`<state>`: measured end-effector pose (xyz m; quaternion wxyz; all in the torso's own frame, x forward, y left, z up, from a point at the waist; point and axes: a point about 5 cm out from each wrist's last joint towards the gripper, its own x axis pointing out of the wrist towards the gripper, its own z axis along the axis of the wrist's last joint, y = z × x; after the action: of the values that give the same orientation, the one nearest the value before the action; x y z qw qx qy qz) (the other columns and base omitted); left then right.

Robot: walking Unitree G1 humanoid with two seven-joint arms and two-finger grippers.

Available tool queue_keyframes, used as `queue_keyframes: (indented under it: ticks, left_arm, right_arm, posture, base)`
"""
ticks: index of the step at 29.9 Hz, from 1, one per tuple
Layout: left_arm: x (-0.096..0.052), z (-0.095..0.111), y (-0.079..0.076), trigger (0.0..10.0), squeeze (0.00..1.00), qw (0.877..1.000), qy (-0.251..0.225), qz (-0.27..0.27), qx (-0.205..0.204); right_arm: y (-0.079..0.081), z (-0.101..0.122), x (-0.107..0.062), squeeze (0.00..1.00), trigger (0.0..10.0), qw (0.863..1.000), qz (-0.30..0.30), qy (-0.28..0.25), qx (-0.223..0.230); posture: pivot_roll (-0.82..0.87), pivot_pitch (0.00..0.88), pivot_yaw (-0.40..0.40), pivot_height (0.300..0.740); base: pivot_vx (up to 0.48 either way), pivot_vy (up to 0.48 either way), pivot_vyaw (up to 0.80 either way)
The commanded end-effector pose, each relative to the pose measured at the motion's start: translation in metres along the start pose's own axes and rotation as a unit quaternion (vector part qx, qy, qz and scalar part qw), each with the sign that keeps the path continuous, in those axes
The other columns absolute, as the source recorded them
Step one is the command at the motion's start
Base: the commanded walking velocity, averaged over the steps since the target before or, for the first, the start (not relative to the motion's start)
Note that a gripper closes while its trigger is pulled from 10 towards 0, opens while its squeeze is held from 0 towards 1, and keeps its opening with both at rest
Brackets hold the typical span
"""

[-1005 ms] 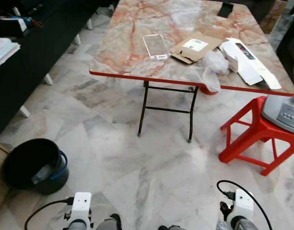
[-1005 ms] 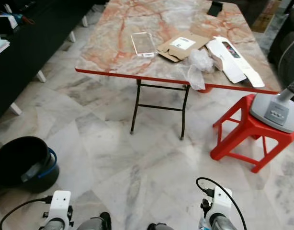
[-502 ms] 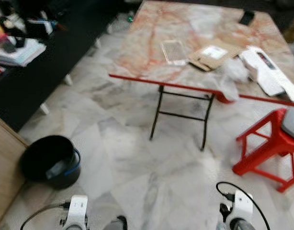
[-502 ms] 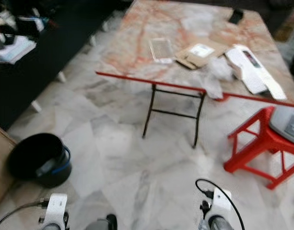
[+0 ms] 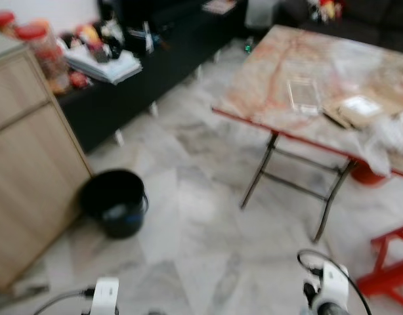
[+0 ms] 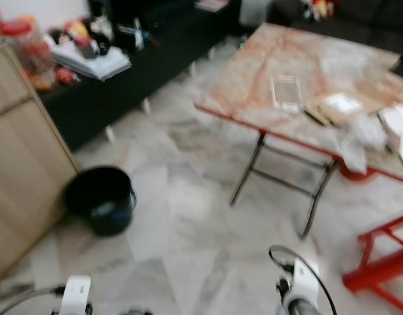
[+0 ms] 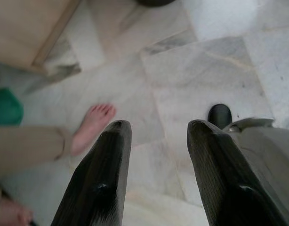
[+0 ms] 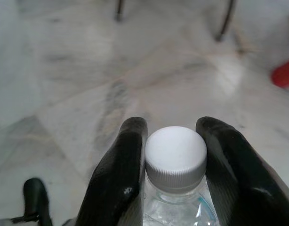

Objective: Picking trash to rubbish bin

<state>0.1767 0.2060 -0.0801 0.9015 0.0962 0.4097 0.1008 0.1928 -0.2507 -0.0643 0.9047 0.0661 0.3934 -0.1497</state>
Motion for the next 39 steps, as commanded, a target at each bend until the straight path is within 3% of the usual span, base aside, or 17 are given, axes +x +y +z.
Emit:
queue_keyframes:
  ticks: [1, 19, 24, 39]
  left_arm:
    - [-0.003, -0.01, -0.003, 10.0, 0.0, 1.0, 0.019, -0.003, -0.001]
    - [-0.006, -0.016, -0.011, 10.0, 0.0, 1.0, 0.026, -0.015, -0.008]
    - [-0.003, -0.004, -0.015, 10.0, 0.0, 1.0, 0.012, -0.02, -0.01]
    - [-0.005, -0.011, -0.015, 10.0, 0.0, 0.999, 0.024, -0.013, -0.023]
  right_arm:
    - [-0.006, -0.002, -0.001, 0.0, 10.0, 1.0, -0.008, 0.002, -0.004]
    - [-0.008, -0.003, -0.002, 0.0, 10.0, 1.0, -0.004, 0.005, -0.02]
    - [-0.008, 0.003, 0.0, 0.0, 10.0, 1.0, 0.0, -0.001, 0.001]
    - [-0.009, 0.008, 0.001, 0.0, 10.0, 1.0, -0.006, -0.004, 0.004]
  posture:
    - [0.06, 0.085, -0.07, 0.74]
    - [0.05, 0.088, -0.086, 0.74]
    - [0.05, 0.141, -0.097, 0.74]
    - [0.06, 0.167, -0.116, 0.74]
  base:
    - [0.0, 0.0, 0.8]
    - [0.0, 0.0, 0.8]
    - [0.0, 0.0, 0.0]
    - [0.18, 0.0, 0.0]
